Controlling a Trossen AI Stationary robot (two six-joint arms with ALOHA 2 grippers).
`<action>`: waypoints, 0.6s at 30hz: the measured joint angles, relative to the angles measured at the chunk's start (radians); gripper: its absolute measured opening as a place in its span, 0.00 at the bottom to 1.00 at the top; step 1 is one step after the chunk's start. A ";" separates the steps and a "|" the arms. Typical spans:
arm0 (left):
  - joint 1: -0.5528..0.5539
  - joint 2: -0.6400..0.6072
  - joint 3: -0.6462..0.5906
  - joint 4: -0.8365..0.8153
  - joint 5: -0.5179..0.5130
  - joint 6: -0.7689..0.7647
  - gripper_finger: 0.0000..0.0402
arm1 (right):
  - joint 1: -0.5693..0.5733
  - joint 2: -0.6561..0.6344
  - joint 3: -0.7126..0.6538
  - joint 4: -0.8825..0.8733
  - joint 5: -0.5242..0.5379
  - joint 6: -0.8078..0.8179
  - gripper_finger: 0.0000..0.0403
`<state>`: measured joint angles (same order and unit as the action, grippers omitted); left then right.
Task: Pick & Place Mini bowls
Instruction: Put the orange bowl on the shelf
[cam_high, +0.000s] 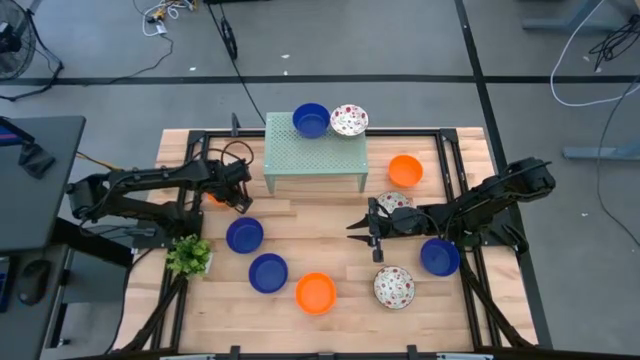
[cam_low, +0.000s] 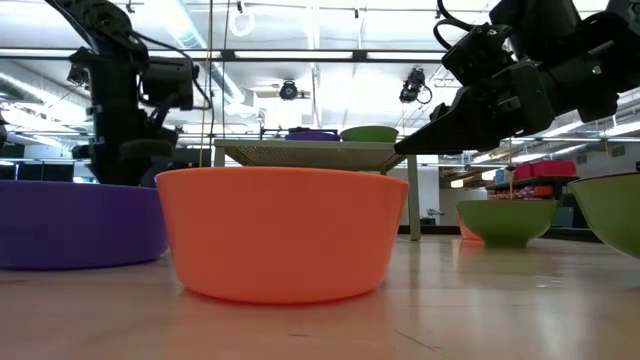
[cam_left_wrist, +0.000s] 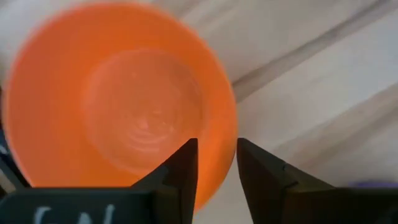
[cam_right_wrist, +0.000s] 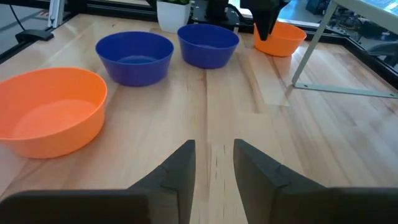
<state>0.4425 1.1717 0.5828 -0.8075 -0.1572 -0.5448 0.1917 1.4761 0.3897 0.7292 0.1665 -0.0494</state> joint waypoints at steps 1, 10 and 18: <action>0.002 0.000 -0.005 0.001 0.004 -0.003 0.31 | 0.000 0.000 0.000 0.000 0.000 0.000 0.28; 0.003 0.000 -0.007 0.031 -0.001 -0.020 0.24 | 0.000 0.000 0.000 -0.001 0.000 0.000 0.28; -0.006 -0.001 -0.005 0.028 -0.010 0.041 0.03 | 0.000 0.000 0.000 -0.002 0.000 0.000 0.28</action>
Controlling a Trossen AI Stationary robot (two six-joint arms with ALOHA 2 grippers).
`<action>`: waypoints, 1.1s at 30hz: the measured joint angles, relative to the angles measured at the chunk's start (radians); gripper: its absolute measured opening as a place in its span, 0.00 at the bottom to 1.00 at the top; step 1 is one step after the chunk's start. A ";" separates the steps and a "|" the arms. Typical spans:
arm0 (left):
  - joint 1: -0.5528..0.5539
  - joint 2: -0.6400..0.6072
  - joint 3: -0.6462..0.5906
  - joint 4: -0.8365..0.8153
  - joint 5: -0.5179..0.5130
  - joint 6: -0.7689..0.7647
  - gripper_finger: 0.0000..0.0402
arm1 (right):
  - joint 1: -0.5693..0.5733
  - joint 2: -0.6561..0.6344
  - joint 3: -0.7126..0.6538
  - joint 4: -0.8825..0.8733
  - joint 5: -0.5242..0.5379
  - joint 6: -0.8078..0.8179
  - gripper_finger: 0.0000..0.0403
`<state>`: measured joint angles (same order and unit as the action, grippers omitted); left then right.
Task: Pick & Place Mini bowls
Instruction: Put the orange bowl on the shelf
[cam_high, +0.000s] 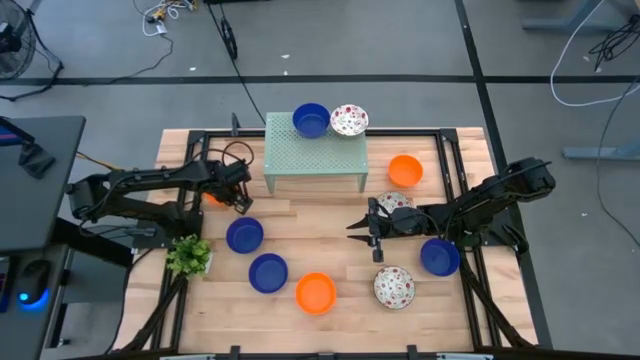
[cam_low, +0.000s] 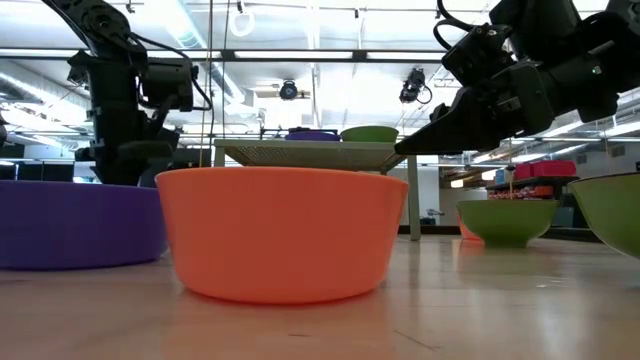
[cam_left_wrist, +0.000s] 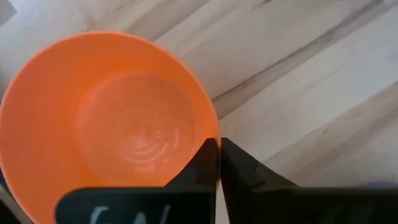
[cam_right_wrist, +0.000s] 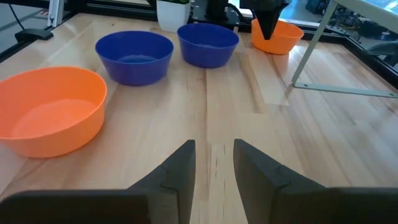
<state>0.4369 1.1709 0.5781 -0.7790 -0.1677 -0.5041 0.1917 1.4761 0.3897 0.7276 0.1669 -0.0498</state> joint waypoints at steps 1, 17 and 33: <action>-0.004 0.000 0.007 -0.012 0.000 0.000 0.03 | 0.000 0.000 0.000 0.000 0.000 0.000 0.28; -0.065 0.001 0.616 -0.365 -0.177 0.151 0.01 | 0.000 0.000 0.000 -0.001 0.000 0.000 0.28; -0.279 0.375 1.045 -0.304 -0.008 0.666 0.01 | 0.000 0.000 0.000 0.002 0.000 0.000 0.28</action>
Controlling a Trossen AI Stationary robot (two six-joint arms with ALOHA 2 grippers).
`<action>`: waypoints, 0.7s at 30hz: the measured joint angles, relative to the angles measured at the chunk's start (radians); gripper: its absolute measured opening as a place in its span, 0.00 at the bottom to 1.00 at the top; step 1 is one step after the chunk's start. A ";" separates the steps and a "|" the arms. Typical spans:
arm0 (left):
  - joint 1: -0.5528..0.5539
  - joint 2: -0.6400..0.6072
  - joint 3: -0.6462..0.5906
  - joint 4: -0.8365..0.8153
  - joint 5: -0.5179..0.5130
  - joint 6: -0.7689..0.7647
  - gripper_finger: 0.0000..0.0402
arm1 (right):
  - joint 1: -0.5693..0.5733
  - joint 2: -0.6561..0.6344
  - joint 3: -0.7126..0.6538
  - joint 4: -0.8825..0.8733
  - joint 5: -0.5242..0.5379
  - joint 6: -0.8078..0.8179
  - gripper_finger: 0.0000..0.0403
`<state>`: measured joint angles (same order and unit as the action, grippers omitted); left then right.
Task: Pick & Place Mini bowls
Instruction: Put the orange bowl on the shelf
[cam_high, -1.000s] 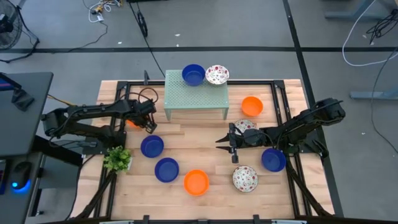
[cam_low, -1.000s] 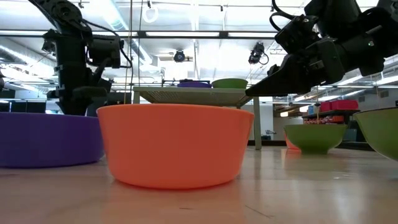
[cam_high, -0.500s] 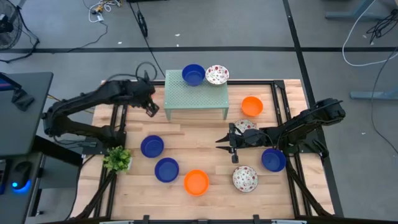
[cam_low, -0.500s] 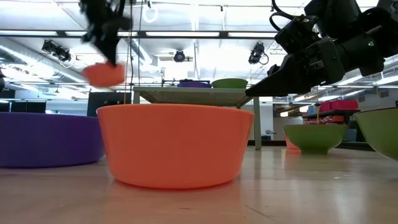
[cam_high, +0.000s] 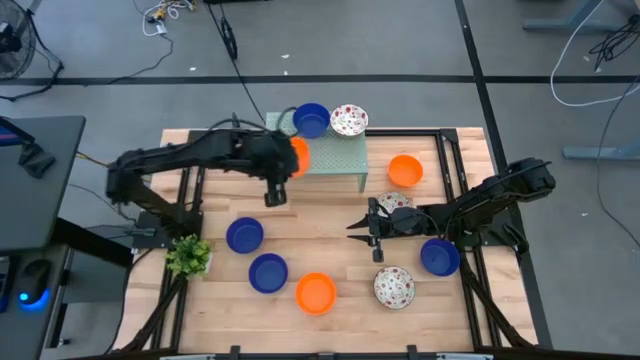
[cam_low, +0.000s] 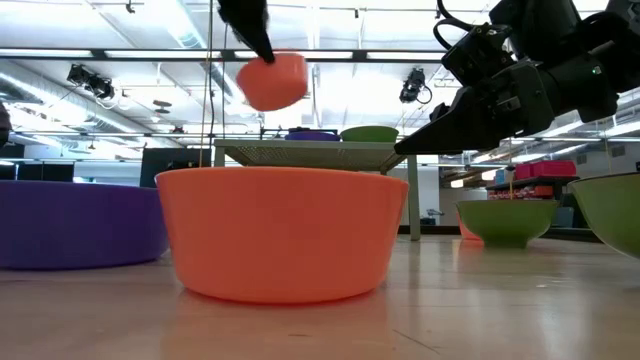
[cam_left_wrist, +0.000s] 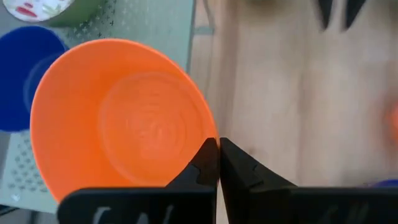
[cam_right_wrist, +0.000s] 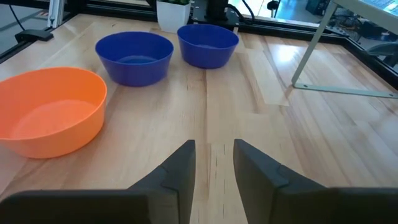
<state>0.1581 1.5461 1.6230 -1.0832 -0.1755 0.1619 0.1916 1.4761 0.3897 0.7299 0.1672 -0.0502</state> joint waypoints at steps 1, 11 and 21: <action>0.004 0.025 0.017 -0.023 -0.016 0.018 0.02 | 0.000 0.000 0.000 -0.001 0.000 0.000 0.28; 0.097 0.173 0.081 -0.144 -0.034 0.035 0.02 | 0.000 0.000 0.000 -0.024 0.000 0.000 0.28; 0.181 0.186 0.081 -0.139 -0.034 0.033 0.02 | 0.000 0.000 0.000 -0.028 0.000 0.000 0.28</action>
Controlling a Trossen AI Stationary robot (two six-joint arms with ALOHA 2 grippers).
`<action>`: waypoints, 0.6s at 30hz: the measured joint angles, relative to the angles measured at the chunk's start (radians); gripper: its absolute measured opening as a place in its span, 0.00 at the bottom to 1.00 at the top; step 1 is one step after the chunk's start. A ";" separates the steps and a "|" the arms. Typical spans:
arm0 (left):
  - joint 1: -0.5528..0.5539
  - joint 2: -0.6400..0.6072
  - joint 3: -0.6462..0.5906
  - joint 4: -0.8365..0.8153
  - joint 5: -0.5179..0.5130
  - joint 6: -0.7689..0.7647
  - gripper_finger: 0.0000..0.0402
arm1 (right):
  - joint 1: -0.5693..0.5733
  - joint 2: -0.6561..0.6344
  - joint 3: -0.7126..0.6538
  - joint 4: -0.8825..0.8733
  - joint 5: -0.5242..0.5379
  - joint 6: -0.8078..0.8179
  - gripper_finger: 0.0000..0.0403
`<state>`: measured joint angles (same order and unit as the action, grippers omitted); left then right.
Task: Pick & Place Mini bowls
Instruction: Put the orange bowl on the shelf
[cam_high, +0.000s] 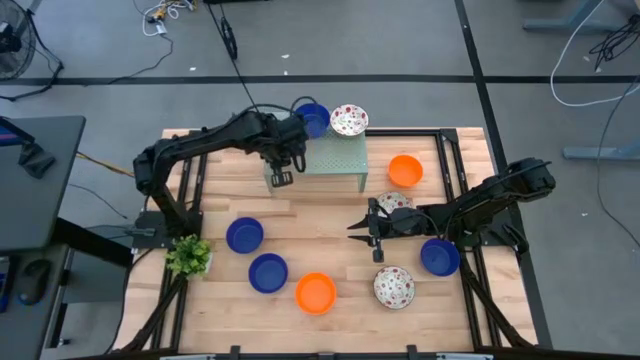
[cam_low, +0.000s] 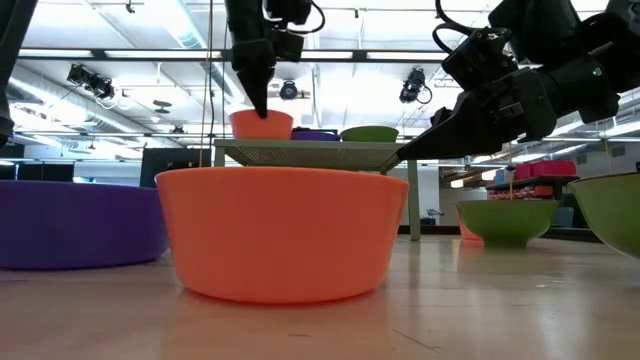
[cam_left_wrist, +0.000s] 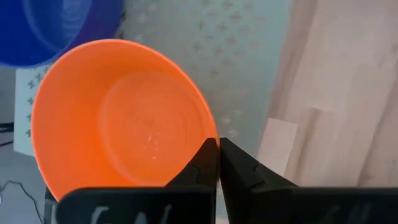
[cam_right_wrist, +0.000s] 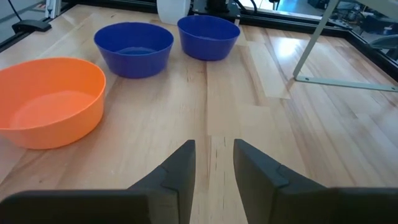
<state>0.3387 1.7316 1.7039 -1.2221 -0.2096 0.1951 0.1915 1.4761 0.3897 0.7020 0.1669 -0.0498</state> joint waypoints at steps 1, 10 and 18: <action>0.005 0.000 0.000 0.000 0.000 0.000 0.02 | 0.000 0.000 0.000 -0.001 0.000 0.000 0.28; 0.014 0.000 0.000 0.052 0.014 -0.001 0.07 | 0.000 0.000 0.000 -0.002 0.000 0.000 0.28; 0.014 0.000 0.000 0.053 0.020 -0.014 0.24 | 0.000 0.000 0.000 -0.003 0.000 0.000 0.28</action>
<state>0.3523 1.7316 1.7039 -1.1687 -0.1898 0.1812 0.1914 1.4761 0.3897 0.6994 0.1669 -0.0498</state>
